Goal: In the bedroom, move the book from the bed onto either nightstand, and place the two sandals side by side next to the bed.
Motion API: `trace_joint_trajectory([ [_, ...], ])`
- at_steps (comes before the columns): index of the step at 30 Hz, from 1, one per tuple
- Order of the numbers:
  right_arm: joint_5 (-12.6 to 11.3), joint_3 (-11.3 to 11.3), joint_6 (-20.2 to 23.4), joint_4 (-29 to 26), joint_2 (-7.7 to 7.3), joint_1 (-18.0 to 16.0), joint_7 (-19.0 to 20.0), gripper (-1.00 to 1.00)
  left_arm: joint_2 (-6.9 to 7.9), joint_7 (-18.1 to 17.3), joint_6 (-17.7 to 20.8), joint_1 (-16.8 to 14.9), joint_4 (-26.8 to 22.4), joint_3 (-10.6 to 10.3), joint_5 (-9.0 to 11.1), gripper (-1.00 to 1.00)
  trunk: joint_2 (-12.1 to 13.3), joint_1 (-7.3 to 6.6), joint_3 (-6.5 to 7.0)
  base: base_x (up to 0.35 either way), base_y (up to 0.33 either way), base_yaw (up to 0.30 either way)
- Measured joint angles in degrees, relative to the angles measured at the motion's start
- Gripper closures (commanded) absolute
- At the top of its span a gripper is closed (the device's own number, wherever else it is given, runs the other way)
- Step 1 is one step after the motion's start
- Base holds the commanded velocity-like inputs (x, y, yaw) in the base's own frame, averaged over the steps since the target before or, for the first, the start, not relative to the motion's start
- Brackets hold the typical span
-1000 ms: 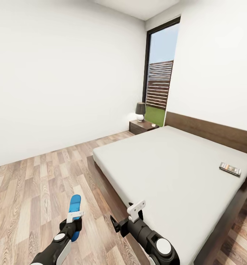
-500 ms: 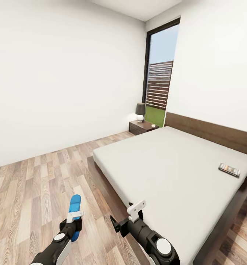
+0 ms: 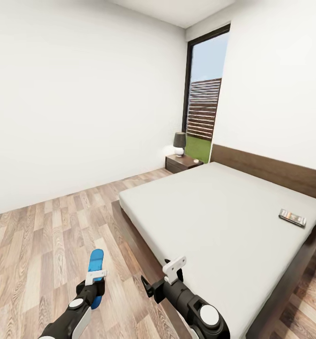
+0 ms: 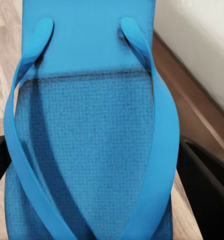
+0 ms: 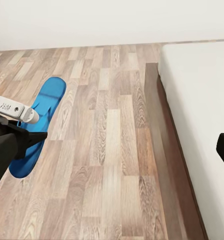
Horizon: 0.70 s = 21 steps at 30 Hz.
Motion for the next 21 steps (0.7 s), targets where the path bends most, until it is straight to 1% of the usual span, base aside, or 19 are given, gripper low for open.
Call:
trace_joint_trajectory([
  [5,0.0,0.0,0.0,0.0,0.04,0.0,0.0,-1.00,0.00,-0.1,0.0,0.0,0.0,0.0,0.0,1.00,2.0,-1.10,0.90,0.000,0.000,0.000],
  [21,-0.1,0.0,-0.1,0.0,-0.13,0.0,0.1,-1.00,0.00,-0.3,-0.1,0.0,-0.1,0.0,0.4,1.00,2.0,-1.11,0.91,0.000,0.005,0.000],
])
